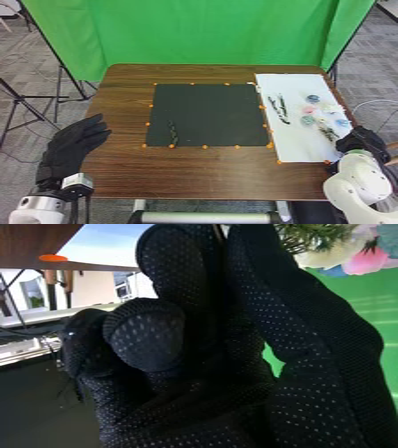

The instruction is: Arrange flowers

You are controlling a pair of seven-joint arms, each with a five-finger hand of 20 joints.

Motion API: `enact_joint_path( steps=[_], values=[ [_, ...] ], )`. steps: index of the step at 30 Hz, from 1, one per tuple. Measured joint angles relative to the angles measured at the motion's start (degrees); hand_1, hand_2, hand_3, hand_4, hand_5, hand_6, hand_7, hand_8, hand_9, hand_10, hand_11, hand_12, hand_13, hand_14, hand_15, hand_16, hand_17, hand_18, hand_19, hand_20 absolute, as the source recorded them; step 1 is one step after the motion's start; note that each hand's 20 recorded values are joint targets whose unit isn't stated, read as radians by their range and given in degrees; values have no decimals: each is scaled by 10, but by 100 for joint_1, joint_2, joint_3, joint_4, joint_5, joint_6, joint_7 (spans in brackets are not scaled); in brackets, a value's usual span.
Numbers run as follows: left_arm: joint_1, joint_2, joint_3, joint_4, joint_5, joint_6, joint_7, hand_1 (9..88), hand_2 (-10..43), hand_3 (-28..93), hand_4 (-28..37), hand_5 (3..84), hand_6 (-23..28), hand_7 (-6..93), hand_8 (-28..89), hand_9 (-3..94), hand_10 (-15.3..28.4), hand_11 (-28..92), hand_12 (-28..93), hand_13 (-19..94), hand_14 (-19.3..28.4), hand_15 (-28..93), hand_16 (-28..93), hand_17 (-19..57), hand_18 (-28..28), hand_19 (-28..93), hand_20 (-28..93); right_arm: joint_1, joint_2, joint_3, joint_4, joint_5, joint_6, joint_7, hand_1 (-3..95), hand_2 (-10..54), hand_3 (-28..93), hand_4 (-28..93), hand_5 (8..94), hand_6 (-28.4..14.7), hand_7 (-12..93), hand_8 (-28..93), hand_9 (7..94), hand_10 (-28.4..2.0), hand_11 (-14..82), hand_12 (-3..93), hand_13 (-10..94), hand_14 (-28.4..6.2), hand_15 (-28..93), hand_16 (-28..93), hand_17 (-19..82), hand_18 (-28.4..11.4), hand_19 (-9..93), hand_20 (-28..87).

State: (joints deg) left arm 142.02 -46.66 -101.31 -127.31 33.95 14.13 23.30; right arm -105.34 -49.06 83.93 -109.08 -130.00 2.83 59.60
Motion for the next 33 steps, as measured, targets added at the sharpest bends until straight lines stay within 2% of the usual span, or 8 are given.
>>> enact_joint_path(
  steps=[5, 12, 21, 26, 33],
  values=[
    [7, 0, -4, 0, -5, 1, 4, 265, 40, 818, -214, 420, 116, 176, -102, 365, 210, 335, 98, 224, 267, 606, -136, -100, 214, 584, 59, -32, 5, -40, 4, -75, 153, 10, 548, -87, 740, -282, 850, -39, 229, 125, 864, -136, 442, 263, 832, -74, 702, 218, 615, -169, 932, 367],
    [43, 26, -7, -1, -36, 8, 87, 265, 40, 817, -214, 420, 117, 176, -102, 364, 210, 335, 98, 224, 267, 606, -135, -100, 214, 584, 59, -59, 37, -125, -102, -170, 680, -5, 543, -93, 754, -283, 866, -41, 214, 138, 873, -134, 451, 249, 844, -73, 701, 227, 627, -167, 932, 384],
    [97, 79, -67, -11, -51, 17, 124, 265, 41, 817, -213, 421, 117, 175, -102, 365, 210, 335, 98, 224, 267, 606, -135, -100, 214, 583, 59, 152, 266, -237, -867, -246, 858, -123, 540, -95, 763, -283, 872, -42, 207, 149, 878, -134, 453, 249, 851, -72, 702, 233, 635, -168, 932, 400],
    [181, 81, -166, -34, -53, 33, 130, 265, 41, 817, -213, 421, 116, 176, -101, 364, 210, 335, 98, 225, 267, 606, -135, -101, 215, 584, 60, 645, 291, -655, -1107, -248, 804, -255, 541, -95, 764, -283, 874, -43, 204, 154, 881, -135, 453, 250, 853, -73, 703, 236, 637, -169, 932, 407],
    [206, 75, -217, -61, -44, 43, 102, 265, 41, 817, -214, 421, 117, 175, -101, 364, 210, 336, 98, 225, 267, 606, -136, -100, 214, 584, 60, 1851, 86, -2004, -1025, -213, 503, -463, 541, -95, 764, -282, 875, -44, 200, 157, 882, -135, 453, 250, 854, -73, 703, 239, 637, -169, 932, 414]
  ],
)
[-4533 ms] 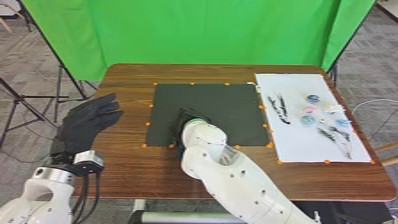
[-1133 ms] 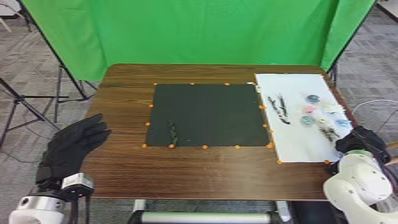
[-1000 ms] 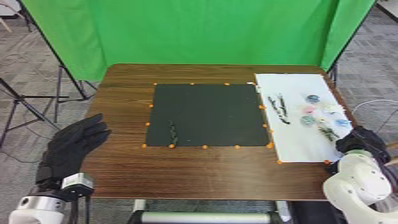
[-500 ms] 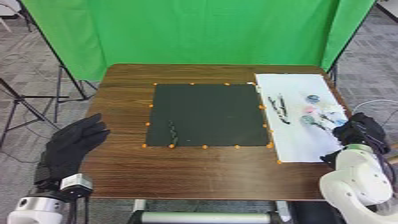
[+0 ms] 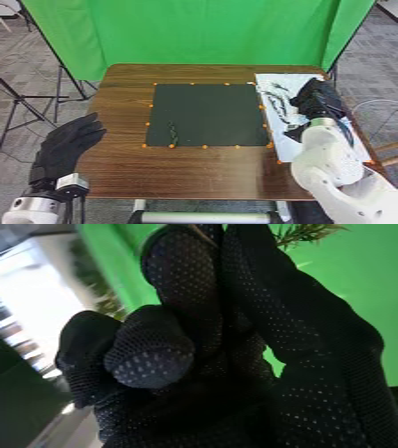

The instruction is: Arrange flowers

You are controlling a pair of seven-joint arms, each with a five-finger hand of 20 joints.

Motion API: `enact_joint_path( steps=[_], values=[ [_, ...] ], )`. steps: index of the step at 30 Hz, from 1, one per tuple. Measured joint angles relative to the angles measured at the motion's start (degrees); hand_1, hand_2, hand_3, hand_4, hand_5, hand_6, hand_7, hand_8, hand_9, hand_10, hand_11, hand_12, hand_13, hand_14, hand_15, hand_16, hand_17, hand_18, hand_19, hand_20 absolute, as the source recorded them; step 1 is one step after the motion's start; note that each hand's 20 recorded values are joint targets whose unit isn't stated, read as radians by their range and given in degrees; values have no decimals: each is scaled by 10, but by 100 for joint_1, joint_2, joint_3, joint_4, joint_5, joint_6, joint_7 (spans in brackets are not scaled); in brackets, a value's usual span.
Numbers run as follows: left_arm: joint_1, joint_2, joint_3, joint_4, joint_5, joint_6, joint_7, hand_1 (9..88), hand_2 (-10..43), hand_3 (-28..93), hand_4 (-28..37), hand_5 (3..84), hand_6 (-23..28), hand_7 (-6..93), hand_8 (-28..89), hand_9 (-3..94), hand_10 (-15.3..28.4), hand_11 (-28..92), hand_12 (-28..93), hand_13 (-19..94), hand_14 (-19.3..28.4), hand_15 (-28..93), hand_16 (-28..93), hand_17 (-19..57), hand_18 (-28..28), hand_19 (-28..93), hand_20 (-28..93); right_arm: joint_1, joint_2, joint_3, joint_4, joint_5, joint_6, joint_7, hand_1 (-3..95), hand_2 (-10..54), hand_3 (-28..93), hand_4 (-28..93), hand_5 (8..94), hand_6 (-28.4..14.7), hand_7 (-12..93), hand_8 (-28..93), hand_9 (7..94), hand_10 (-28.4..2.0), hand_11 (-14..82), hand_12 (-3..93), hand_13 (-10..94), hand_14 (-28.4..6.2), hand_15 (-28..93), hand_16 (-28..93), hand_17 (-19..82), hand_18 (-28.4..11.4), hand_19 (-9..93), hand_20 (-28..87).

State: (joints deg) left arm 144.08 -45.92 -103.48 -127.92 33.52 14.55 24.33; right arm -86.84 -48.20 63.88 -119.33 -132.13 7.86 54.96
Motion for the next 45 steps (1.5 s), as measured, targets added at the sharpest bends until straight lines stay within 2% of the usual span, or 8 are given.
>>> enact_joint_path(
  steps=[5, 9, 12, 23, 30, 37, 40, 45],
  values=[
    [-101, -48, 14, 0, 40, -12, -137, 265, 41, 817, -214, 420, 116, 176, -102, 364, 209, 336, 98, 224, 268, 606, -136, -100, 214, 584, 60, 960, -640, -1003, 577, 37, -600, -154, 541, -95, 762, -280, 876, -43, 199, 158, 882, -135, 453, 250, 855, -73, 702, 239, 638, -170, 932, 417],
    [-286, -122, 48, 7, 118, -44, -395, 265, 41, 816, -214, 420, 116, 177, -102, 364, 209, 336, 98, 225, 267, 606, -136, -100, 214, 584, 60, 1500, -1253, -1581, 1155, 77, -1081, -210, 539, -95, 762, -280, 877, -42, 198, 159, 882, -135, 454, 250, 855, -72, 702, 240, 638, -170, 932, 417],
    [-415, -166, 91, 20, 162, -82, -497, 265, 41, 816, -213, 420, 117, 175, -102, 365, 209, 335, 97, 224, 268, 607, -136, -100, 215, 584, 59, 1719, -1678, -1821, 1548, 110, -1289, -207, 537, -95, 760, -280, 877, -42, 197, 157, 881, -134, 454, 251, 855, -72, 702, 240, 638, -170, 932, 417],
    [-755, -265, 246, 153, 241, -283, -608, 265, 40, 818, -213, 421, 117, 175, -101, 365, 209, 336, 98, 225, 267, 606, -136, -100, 214, 584, 59, 1720, -2396, -2048, 2049, 77, -1416, -186, 514, -95, 756, -271, 875, -40, 204, 141, 876, -132, 460, 250, 850, -73, 702, 241, 635, -172, 932, 416],
    [-825, -285, 290, 184, 253, -338, -632, 265, 41, 818, -213, 421, 116, 175, -102, 365, 211, 335, 98, 225, 267, 605, -136, -100, 214, 584, 59, 1562, -2581, -1997, 2222, 77, -1693, -97, 464, -90, 751, -257, 868, -34, 223, 118, 869, -133, 460, 250, 842, -78, 704, 240, 631, -172, 932, 413],
    [-843, -288, 298, 193, 258, -352, -645, 265, 41, 818, -213, 421, 117, 174, -101, 365, 210, 334, 98, 224, 268, 605, -136, -101, 215, 585, 59, 1443, -2624, -1959, 2082, 65, -1846, -113, 418, -73, 745, -251, 857, -31, 224, 90, 864, -137, 457, 249, 836, -83, 707, 236, 628, -174, 932, 412],
    [-843, -288, 297, 196, 259, -356, -651, 265, 42, 818, -212, 421, 117, 174, -101, 365, 210, 334, 98, 224, 268, 605, -136, -100, 215, 585, 59, 1375, -2626, -1976, 1990, 63, -1898, -145, 396, -63, 746, -248, 856, -30, 223, 55, 864, -138, 452, 246, 833, -87, 707, 234, 626, -174, 932, 410],
    [-859, -288, 313, 204, 266, -358, -670, 265, 43, 819, -210, 421, 117, 174, -101, 365, 210, 335, 98, 224, 267, 605, -136, -100, 214, 584, 59, 1314, -2644, -1994, 1903, 43, -1984, -195, 364, -49, 750, -233, 861, -28, 234, -87, 862, -140, 449, 244, 830, -91, 709, 228, 624, -176, 932, 407]
  ],
)
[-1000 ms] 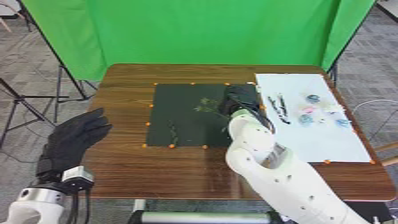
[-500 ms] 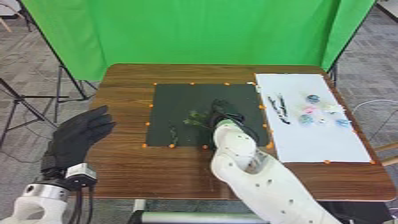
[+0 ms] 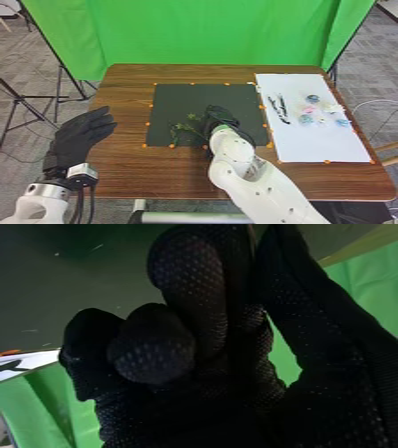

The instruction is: Arrange flowers

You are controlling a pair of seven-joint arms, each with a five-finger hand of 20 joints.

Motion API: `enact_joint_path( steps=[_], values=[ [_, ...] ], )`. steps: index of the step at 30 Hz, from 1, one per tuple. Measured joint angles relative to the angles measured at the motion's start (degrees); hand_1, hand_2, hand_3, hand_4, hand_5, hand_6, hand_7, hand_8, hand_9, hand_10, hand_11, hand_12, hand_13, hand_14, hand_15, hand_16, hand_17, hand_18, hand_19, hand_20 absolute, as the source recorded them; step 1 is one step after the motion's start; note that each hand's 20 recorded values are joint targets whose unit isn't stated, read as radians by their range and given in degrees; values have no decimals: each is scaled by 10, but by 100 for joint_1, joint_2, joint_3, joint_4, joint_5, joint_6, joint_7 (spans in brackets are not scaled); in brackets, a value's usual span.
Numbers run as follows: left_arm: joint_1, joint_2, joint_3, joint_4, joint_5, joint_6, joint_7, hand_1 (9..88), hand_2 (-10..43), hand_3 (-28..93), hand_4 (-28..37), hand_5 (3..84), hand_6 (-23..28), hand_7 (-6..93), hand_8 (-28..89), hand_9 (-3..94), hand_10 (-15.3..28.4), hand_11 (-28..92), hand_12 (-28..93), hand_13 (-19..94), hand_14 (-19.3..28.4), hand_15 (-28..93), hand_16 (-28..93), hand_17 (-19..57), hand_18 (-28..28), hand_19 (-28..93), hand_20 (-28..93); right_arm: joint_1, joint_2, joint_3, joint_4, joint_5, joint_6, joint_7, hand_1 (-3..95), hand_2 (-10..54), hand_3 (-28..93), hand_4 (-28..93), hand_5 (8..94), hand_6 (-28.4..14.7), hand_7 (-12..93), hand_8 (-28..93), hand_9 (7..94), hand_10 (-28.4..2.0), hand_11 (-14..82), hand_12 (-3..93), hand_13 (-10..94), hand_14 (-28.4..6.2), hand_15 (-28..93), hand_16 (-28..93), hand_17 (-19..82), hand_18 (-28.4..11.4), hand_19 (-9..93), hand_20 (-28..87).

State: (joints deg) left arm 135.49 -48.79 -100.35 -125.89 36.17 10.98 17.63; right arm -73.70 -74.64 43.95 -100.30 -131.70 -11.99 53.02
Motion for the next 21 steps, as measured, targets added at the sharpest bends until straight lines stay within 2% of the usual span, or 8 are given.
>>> enact_joint_path(
  steps=[13, 21],
  values=[
    [-8, 0, -7, -2, 12, 0, -29, 266, 46, 819, -206, 421, 117, 175, -101, 365, 211, 335, 98, 225, 268, 607, -136, -100, 215, 587, 59, 20, -13, -65, -78, -23, -208, 20, 341, -44, 737, -225, 870, -33, 231, -100, 875, -145, 439, 238, 838, -95, 704, 221, 640, -169, 932, 389],
    [220, -25, -148, -69, 12, 9, -25, 266, 47, 818, -206, 422, 117, 174, -101, 365, 211, 335, 97, 225, 268, 607, -137, -99, 217, 591, 62, -3, 66, -107, -334, -89, -546, 143, 331, -38, 725, -221, 888, -34, 223, -96, 890, -146, 430, 240, 851, -94, 697, 221, 654, -166, 932, 382]
  ],
)
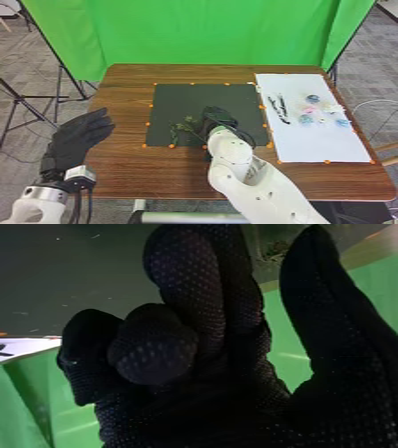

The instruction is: Arrange flowers

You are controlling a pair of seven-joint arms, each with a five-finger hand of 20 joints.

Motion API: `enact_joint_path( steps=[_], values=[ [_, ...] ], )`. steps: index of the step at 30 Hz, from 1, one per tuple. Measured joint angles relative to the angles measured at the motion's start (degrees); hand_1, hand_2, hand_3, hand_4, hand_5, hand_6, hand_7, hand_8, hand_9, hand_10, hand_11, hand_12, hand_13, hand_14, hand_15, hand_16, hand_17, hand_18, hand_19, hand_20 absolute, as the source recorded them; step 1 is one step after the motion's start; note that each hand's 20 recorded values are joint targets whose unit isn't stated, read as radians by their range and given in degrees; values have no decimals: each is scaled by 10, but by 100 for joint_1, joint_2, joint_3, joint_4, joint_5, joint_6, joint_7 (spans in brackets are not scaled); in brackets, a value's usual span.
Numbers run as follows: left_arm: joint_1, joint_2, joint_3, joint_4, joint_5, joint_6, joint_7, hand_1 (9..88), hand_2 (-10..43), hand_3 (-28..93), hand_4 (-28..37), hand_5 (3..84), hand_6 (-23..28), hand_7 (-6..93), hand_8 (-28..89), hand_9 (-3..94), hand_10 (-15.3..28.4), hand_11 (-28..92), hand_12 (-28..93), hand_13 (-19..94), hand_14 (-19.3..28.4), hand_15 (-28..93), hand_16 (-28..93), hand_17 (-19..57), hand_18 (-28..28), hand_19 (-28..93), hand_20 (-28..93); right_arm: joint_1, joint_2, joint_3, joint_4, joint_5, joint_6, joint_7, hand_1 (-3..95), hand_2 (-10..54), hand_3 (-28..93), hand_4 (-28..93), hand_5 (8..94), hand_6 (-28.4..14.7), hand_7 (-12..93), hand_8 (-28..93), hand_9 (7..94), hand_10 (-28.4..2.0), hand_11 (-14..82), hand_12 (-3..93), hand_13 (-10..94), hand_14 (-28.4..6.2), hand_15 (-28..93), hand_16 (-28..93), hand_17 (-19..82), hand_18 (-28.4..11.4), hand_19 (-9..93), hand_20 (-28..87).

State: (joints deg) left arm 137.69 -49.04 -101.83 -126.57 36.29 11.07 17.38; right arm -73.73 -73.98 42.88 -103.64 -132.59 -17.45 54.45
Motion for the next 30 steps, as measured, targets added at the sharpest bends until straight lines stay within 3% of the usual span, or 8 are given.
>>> enact_joint_path(
  steps=[15, 20, 24, 27, 30],
  values=[
    [68, -26, -15, -22, -3, 18, 6, 266, 47, 818, -207, 421, 118, 174, -101, 364, 210, 335, 97, 224, 268, 608, -136, -99, 217, 592, 60, 11, 132, -11, -338, 50, 147, -47, 311, -18, 717, -214, 890, -37, 214, -94, 889, -147, 423, 243, 851, -97, 692, 224, 656, -166, 932, 377],
    [262, -16, -79, -98, -35, 101, 149, 266, 47, 817, -208, 421, 117, 174, -101, 365, 211, 336, 97, 224, 268, 607, -137, -99, 217, 592, 59, 128, 622, -44, -835, 35, 678, -188, 309, -14, 721, -210, 855, -48, 206, -94, 854, -157, 420, 242, 824, -105, 695, 225, 633, -168, 932, 359],
    [406, 36, -79, -115, -99, 205, 359, 266, 46, 818, -208, 421, 117, 175, -101, 365, 211, 335, 97, 224, 268, 607, -137, -99, 217, 592, 59, 138, 1080, 318, -1153, 57, 1016, -343, 308, -13, 727, -207, 786, -70, 197, -94, 802, -168, 462, 247, 818, -97, 730, 220, 653, -146, 932, 386],
    [446, 75, -61, -115, -140, 260, 452, 266, 46, 818, -208, 421, 117, 175, -102, 364, 211, 335, 97, 224, 267, 608, -137, -100, 217, 592, 59, 140, 1351, 721, -1029, 53, 1094, -527, 309, -19, 737, -210, 731, -82, 192, -97, 734, -188, 477, 241, 776, -109, 749, 225, 632, -138, 932, 368],
    [457, 127, -35, -115, -172, 300, 526, 266, 47, 817, -209, 421, 117, 175, -102, 365, 211, 335, 97, 225, 267, 607, -137, -99, 217, 592, 58, 251, 1654, 832, -695, 302, 1269, -459, 310, -22, 743, -213, 723, -82, 194, -97, 723, -188, 491, 239, 773, -106, 761, 225, 630, -140, 932, 372]
  ],
)
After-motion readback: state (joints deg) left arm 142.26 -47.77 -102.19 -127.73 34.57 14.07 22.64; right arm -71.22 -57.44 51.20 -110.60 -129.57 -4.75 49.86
